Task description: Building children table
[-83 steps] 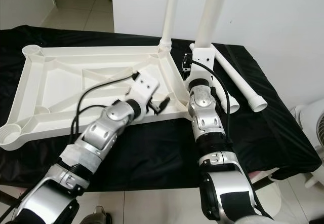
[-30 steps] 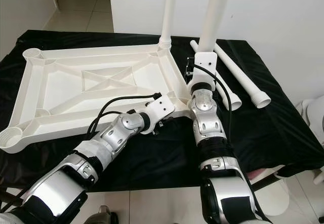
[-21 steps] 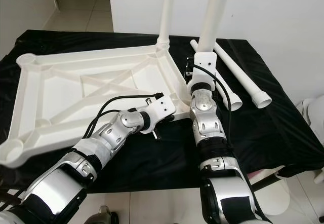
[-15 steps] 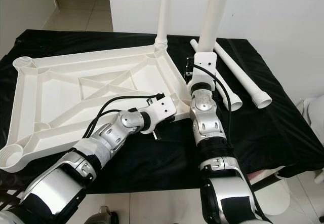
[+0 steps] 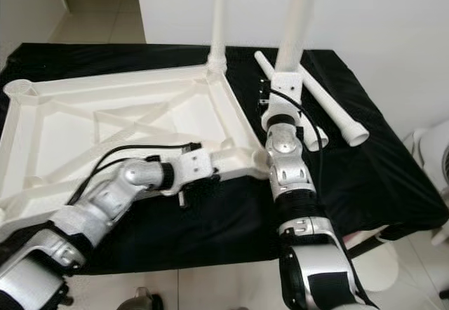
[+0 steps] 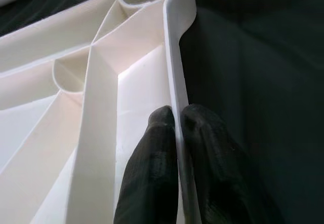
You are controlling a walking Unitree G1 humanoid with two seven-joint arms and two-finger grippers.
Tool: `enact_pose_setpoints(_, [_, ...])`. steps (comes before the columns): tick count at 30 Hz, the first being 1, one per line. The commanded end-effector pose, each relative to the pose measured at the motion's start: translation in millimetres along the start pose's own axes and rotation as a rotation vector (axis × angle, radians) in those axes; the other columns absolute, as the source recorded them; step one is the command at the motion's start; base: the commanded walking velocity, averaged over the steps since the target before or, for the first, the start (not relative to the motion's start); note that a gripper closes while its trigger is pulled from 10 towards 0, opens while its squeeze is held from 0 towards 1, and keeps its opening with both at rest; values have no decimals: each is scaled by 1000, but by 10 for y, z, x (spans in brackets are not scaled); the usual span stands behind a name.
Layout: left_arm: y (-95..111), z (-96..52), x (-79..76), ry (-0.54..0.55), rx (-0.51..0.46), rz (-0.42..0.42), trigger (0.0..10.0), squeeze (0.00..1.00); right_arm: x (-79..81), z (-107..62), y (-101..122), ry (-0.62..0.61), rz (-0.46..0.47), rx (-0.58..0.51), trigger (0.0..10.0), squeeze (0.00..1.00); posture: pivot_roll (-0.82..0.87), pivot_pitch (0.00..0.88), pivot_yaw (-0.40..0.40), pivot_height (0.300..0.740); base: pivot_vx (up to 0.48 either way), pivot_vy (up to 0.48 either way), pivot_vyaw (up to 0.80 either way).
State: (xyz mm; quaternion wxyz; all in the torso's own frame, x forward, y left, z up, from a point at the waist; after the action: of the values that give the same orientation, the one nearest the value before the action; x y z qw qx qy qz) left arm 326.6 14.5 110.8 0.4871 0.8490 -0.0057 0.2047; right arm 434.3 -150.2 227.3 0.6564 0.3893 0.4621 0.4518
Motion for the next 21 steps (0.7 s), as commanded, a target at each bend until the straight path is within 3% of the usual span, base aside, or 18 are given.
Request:
enact_pose_setpoints(1, [-218,-116,-204,-140,78,-28,10000,0,-32,8,-10,-8,-14,2,10000,0,91,53,-27,740,0,0,0])
enact_pose_setpoints(4, [-344,-372,-123,-121,128,-7,10000,0,-7,9,-6,0,-13,1,10000,0,101,50,-34,740,0,0,0])
enact_pose_setpoints(12, [-345,-428,19,-43,149,-11,10000,0,58,14,17,22,-7,-6,10000,0,103,50,-42,740,0,0,0])
enact_pose_setpoints(13, [-269,-425,98,0,120,-42,10000,1000,95,10,41,40,0,-17,10000,0,100,51,-47,740,0,0,0])
enact_pose_setpoints(18, [-81,-432,178,39,50,-55,10000,1000,136,-9,43,71,6,-24,10000,0,98,52,-50,740,0,0,0])
enact_pose_setpoints(19, [9,-438,186,41,17,-65,10000,886,140,-20,33,78,5,-24,10000,0,93,55,-52,740,0,0,0])
enact_pose_setpoints(20, [9,-438,186,41,17,-65,10000,886,140,-20,33,78,5,-24,10000,0,93,55,-52,740,0,0,0])
enact_pose_setpoints(21, [111,-443,185,38,-24,-72,10000,0,140,-33,13,83,7,-20,10000,0,93,54,-53,740,0,0,0])
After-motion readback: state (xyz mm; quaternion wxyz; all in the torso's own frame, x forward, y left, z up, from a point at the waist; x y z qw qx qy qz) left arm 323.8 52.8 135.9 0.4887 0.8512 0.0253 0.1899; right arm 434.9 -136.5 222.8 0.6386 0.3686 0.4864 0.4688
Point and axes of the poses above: a point about 5 cm out from each wrist's last joint towards the gripper, its own z axis pointing out of the wrist towards the gripper, its own y axis along the axis of the wrist's last joint, x = y × z, the point moved 6 cm from there along z, pointing out of the wrist towards the gripper, and after that the axes turned 9 degrees about -z, right-handed, at the moved point
